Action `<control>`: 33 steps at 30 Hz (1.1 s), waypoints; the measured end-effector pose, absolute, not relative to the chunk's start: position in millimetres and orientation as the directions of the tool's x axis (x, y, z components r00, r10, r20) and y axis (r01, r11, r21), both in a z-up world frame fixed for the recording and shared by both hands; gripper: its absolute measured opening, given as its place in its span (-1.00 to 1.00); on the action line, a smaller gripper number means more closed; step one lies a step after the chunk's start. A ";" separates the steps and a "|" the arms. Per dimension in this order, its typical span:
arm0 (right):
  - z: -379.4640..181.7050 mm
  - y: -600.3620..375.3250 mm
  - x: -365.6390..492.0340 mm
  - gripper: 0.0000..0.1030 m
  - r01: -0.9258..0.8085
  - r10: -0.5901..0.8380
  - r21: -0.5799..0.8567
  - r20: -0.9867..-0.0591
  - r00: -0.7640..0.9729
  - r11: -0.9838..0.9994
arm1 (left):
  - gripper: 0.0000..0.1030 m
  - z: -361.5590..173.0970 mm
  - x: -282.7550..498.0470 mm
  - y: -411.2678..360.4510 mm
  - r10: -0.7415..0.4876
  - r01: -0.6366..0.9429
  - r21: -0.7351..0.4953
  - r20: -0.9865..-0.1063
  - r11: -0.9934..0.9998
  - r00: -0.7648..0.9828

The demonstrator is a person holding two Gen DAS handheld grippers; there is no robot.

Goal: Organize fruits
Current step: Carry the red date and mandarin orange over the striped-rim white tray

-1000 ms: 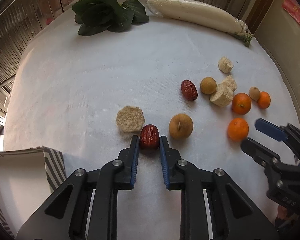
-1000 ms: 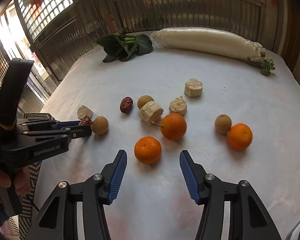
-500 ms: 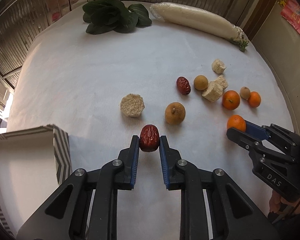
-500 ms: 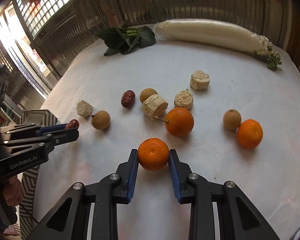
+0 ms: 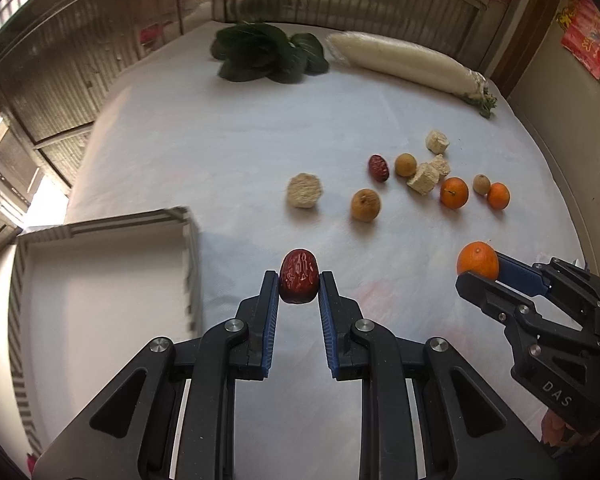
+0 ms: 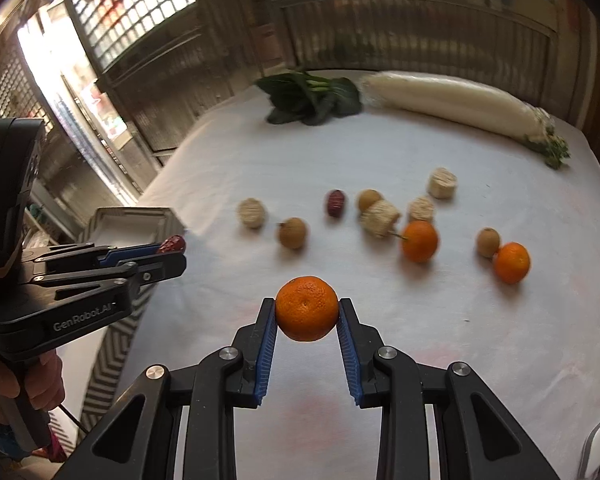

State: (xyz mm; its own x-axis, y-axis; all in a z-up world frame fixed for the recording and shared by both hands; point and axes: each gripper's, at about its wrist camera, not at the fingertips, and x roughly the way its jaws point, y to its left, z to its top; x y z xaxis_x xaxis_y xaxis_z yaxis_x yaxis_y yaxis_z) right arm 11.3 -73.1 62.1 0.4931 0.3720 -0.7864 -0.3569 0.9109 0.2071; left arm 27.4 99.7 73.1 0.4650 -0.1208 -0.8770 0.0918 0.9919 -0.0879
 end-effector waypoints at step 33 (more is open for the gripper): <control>71.4 118.2 25.2 -0.43 -0.691 0.545 0.216 -0.784 0.299 0.690 | -0.63 55.0 7.3 254.4 0.066 -0.237 -0.039 -0.905 0.971 0.421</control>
